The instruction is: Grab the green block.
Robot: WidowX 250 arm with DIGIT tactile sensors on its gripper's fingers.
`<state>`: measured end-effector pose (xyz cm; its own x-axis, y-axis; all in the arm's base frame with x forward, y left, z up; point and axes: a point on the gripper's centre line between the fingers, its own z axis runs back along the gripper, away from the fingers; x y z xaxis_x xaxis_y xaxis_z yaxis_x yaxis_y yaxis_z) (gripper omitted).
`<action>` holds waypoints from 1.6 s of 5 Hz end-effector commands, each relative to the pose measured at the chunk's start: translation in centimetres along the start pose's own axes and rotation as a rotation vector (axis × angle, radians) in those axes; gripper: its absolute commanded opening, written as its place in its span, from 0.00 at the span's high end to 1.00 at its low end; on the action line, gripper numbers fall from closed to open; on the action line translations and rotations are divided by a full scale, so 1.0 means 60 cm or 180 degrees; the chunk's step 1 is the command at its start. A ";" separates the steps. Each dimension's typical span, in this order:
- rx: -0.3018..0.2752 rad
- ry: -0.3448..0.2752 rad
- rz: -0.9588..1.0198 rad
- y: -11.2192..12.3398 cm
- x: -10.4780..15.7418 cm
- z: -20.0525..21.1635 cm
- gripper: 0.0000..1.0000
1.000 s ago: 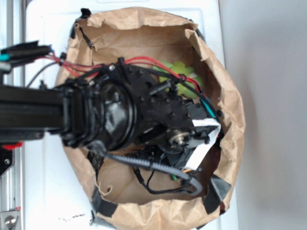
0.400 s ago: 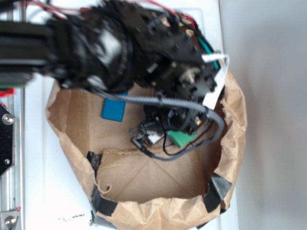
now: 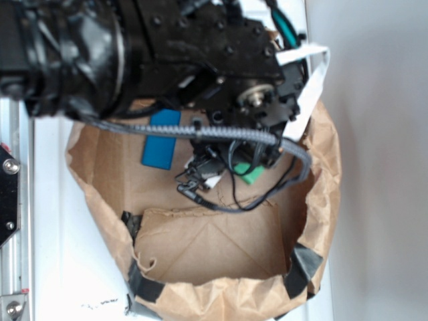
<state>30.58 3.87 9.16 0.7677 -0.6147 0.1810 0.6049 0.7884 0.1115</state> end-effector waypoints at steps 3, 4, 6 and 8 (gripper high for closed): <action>0.0228 0.0060 0.2084 -0.014 0.012 0.092 1.00; 0.0207 -0.0070 0.2261 -0.015 0.008 0.105 1.00; 0.0017 -0.0229 0.2430 -0.010 0.010 0.140 1.00; 0.0088 -0.0403 0.2290 -0.019 0.014 0.147 1.00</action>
<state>28.22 2.89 15.27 0.9647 0.0568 0.2572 -0.0406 0.9969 -0.0678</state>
